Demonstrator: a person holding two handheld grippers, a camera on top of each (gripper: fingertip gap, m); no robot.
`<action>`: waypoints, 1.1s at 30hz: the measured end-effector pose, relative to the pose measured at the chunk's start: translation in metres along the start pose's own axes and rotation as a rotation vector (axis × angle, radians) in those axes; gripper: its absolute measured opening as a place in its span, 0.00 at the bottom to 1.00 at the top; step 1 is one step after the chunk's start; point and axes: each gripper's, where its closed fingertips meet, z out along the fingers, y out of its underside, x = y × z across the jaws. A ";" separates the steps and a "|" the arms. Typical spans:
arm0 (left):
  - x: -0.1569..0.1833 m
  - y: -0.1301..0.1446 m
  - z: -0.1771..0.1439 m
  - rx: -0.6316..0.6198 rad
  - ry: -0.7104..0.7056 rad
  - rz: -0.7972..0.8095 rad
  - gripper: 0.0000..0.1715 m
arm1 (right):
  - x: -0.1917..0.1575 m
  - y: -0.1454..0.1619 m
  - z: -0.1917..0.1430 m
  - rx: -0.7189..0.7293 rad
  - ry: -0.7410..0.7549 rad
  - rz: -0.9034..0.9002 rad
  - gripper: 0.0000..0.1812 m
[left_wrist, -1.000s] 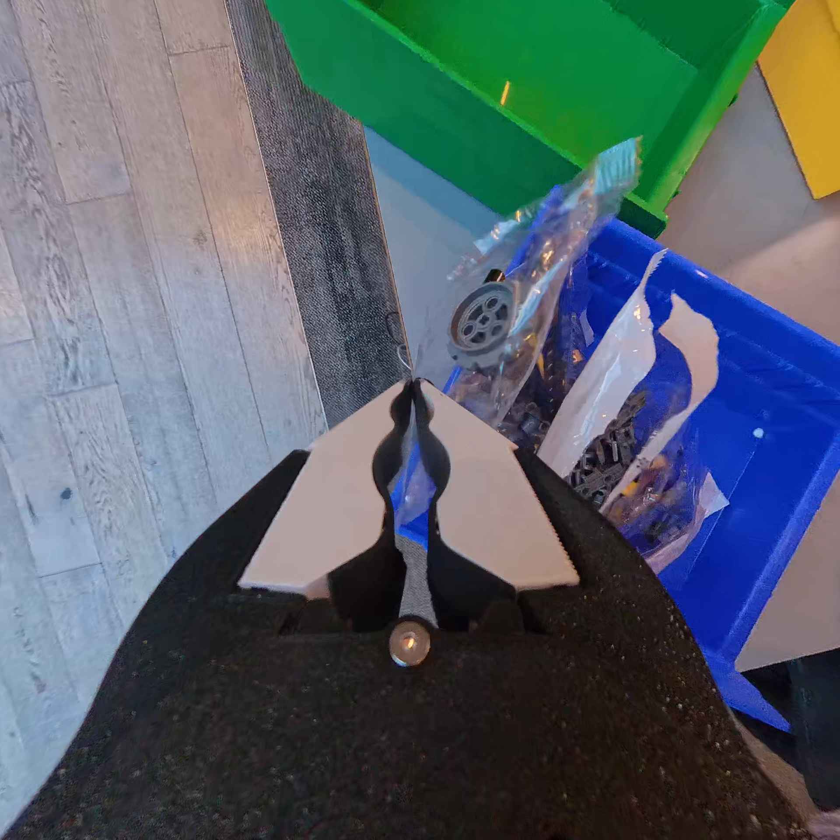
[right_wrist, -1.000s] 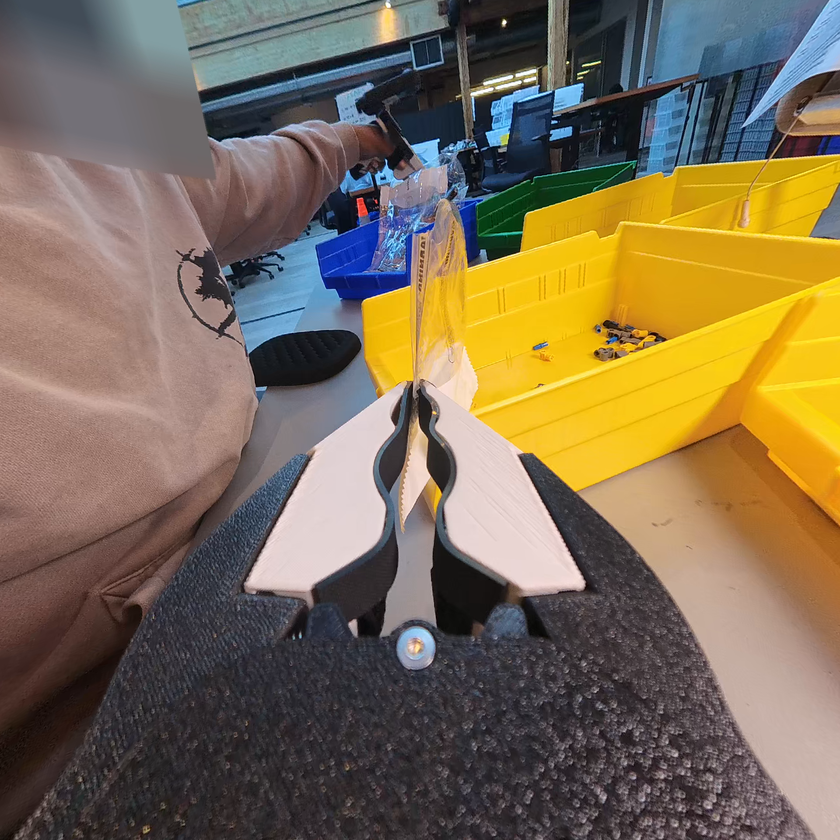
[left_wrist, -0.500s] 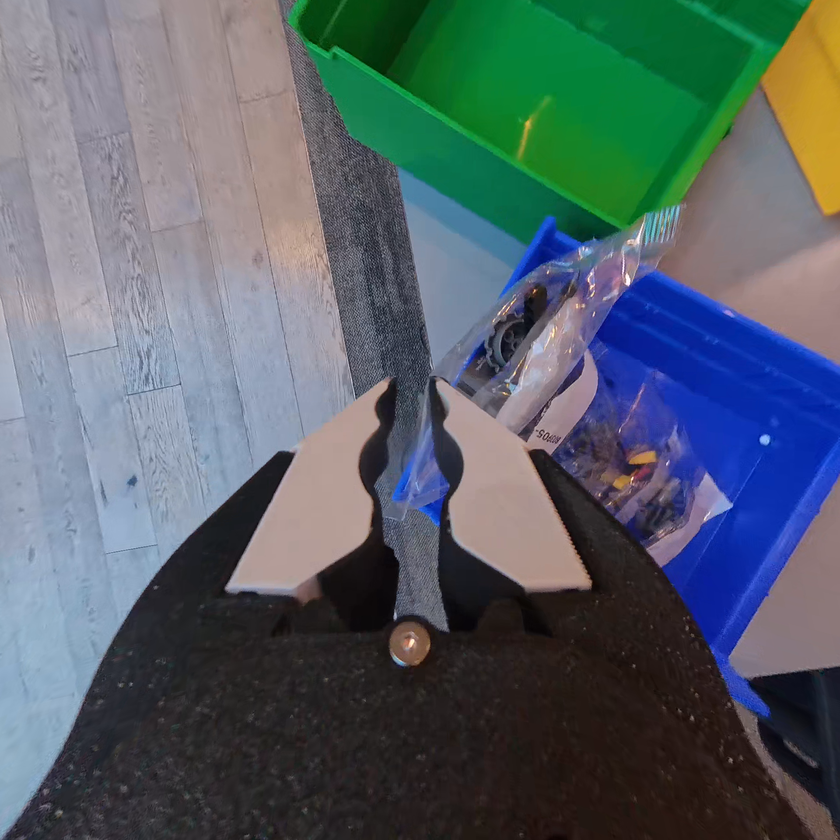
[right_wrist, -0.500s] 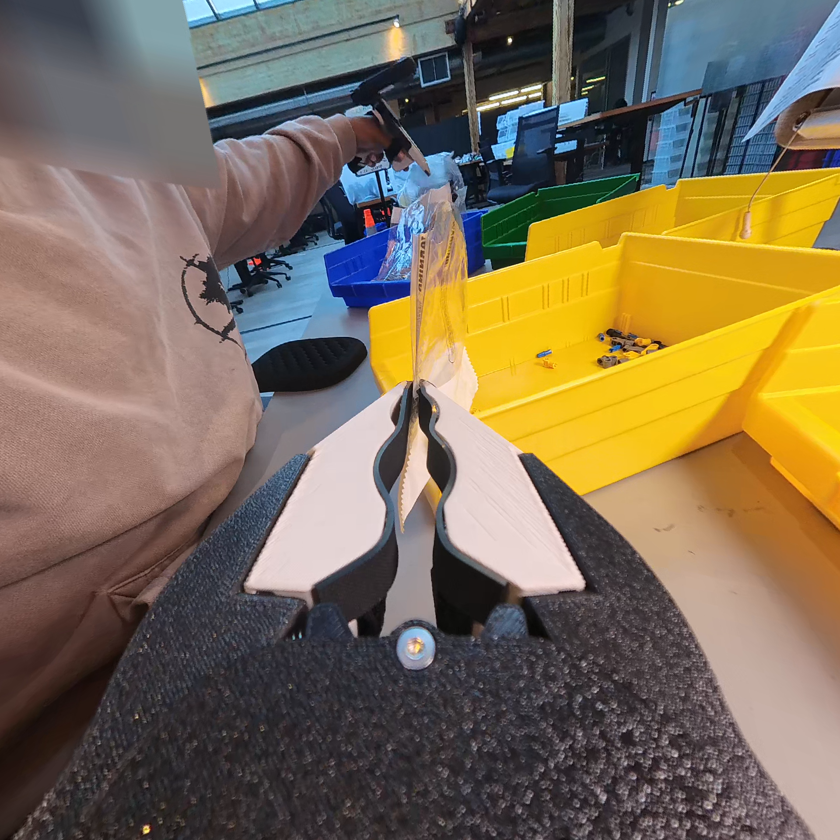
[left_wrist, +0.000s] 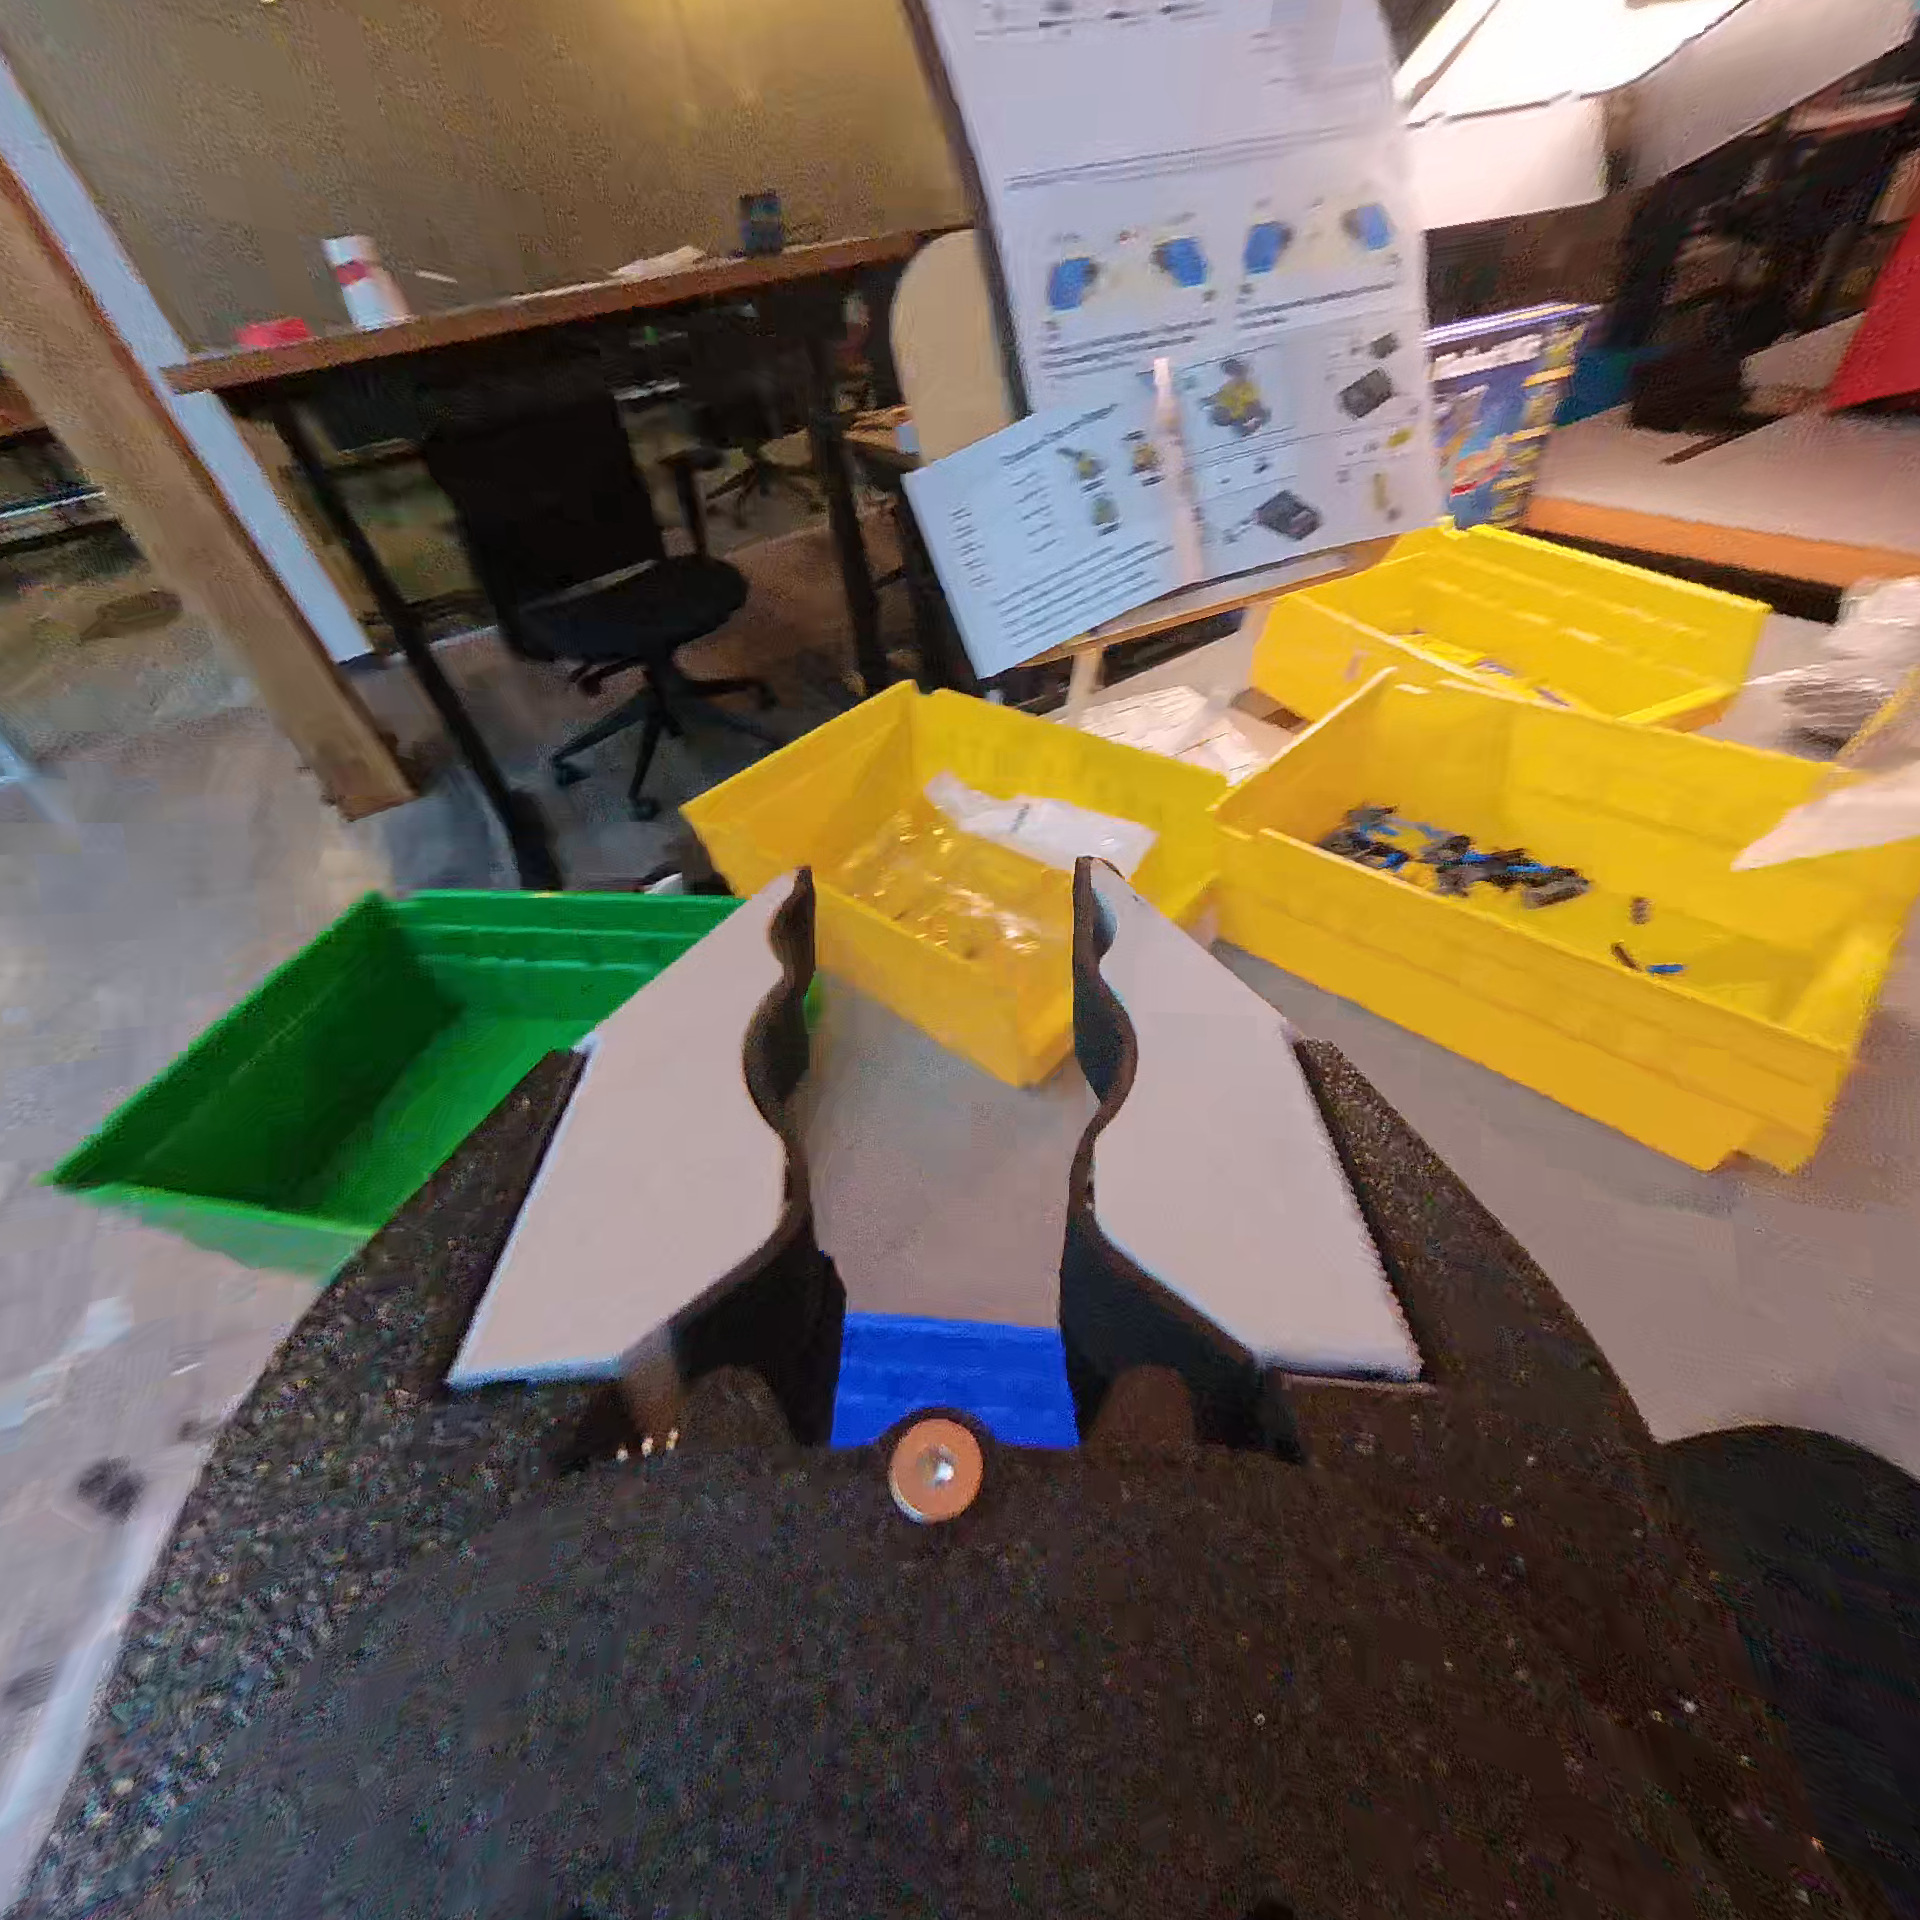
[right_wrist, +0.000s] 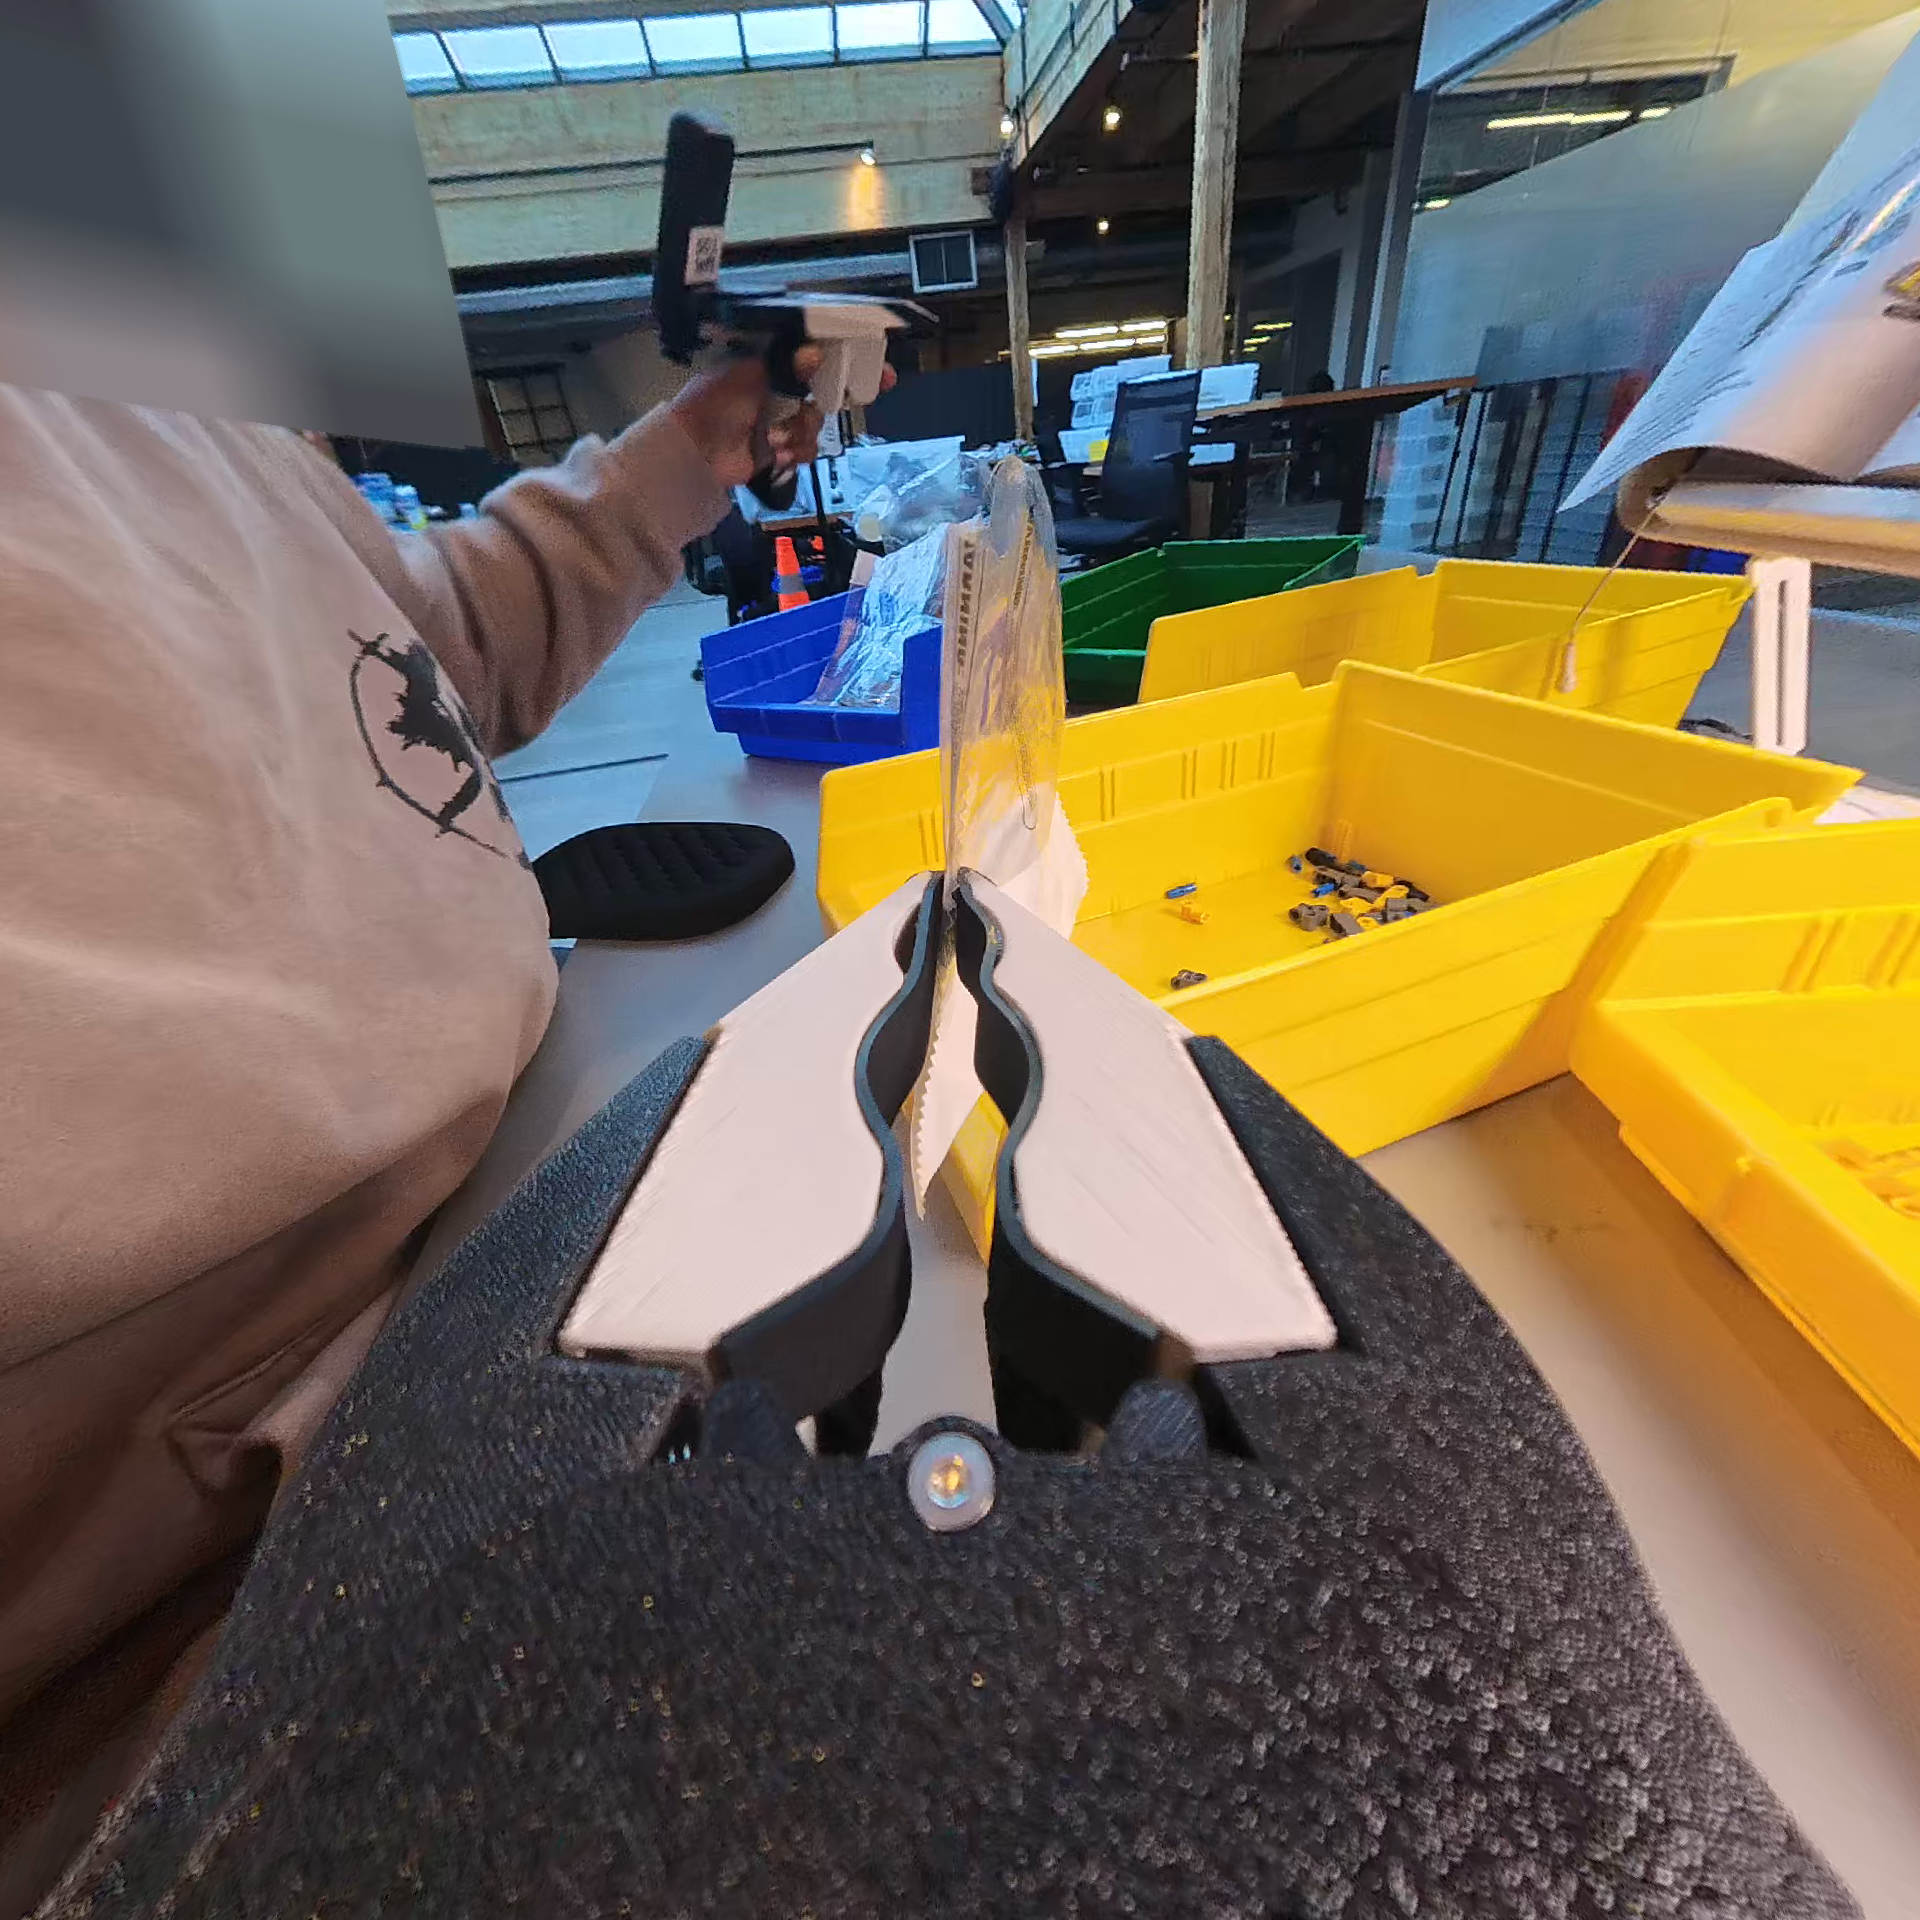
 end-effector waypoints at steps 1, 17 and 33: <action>0.039 0.005 0.016 0.032 0.082 -0.022 0.29 | 0.001 -0.001 0.000 -0.001 0.014 -0.007 0.00; 0.331 0.046 0.180 0.074 0.977 -0.184 0.07 | 0.010 -0.032 0.057 -0.035 -0.089 -0.087 0.00; 0.317 0.067 0.178 0.049 0.828 -0.084 0.00 | 0.021 -0.099 0.046 -0.107 0.149 -0.385 0.00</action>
